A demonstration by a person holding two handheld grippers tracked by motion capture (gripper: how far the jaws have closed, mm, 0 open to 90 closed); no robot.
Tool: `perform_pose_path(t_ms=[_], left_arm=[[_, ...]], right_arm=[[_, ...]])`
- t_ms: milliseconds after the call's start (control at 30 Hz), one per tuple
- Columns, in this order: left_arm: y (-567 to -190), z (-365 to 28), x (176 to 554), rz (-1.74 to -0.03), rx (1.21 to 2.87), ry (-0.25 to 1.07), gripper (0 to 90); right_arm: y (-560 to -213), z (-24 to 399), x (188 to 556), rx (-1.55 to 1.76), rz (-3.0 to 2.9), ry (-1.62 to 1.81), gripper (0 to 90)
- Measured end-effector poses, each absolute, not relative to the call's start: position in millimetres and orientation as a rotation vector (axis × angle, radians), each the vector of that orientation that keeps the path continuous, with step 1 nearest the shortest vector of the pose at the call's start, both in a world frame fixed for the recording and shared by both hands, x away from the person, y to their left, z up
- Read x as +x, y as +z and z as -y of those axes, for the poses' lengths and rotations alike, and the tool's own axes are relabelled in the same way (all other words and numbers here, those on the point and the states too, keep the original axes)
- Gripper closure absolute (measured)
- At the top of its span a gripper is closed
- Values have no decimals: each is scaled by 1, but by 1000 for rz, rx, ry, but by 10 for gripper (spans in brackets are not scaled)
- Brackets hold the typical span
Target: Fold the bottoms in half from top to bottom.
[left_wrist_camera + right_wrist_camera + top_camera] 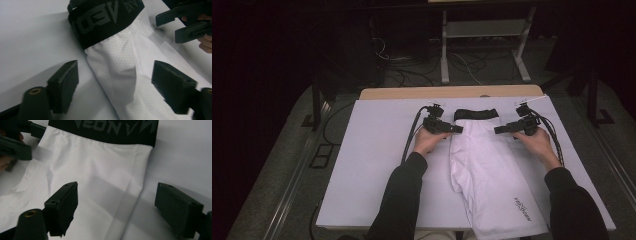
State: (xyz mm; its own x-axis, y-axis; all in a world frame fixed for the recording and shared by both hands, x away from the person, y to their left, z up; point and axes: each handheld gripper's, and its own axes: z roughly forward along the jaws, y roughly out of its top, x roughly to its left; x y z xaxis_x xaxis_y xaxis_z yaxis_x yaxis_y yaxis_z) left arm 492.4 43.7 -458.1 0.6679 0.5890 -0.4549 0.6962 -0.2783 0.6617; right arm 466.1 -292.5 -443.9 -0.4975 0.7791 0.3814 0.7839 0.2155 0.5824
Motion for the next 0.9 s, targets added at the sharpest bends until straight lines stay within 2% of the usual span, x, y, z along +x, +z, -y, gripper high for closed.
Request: perform_pose_path(t_ms=[133, 467, 600, 767, 900], left_arm=[[-458, -44, 493, -1016, 1992, -137, 409], [-461, -42, 495, -991, 2012, -220, 661], [-462, -44, 496, -1007, 2024, -221, 848], [-463, -46, 496, -1013, 2008, -235, 879], [-463, -46, 496, -1012, 2005, -232, 879]], right_arm=[[-445, 289, 467, -1565, 2435, -1185, 232], [-450, 285, 469, -1558, 2406, -1186, 324], [-450, 287, 469, -1584, 2394, -1180, 354], [-451, 289, 470, -1593, 2372, -1187, 366], [-451, 286, 471, -1599, 2348, -1193, 415]])
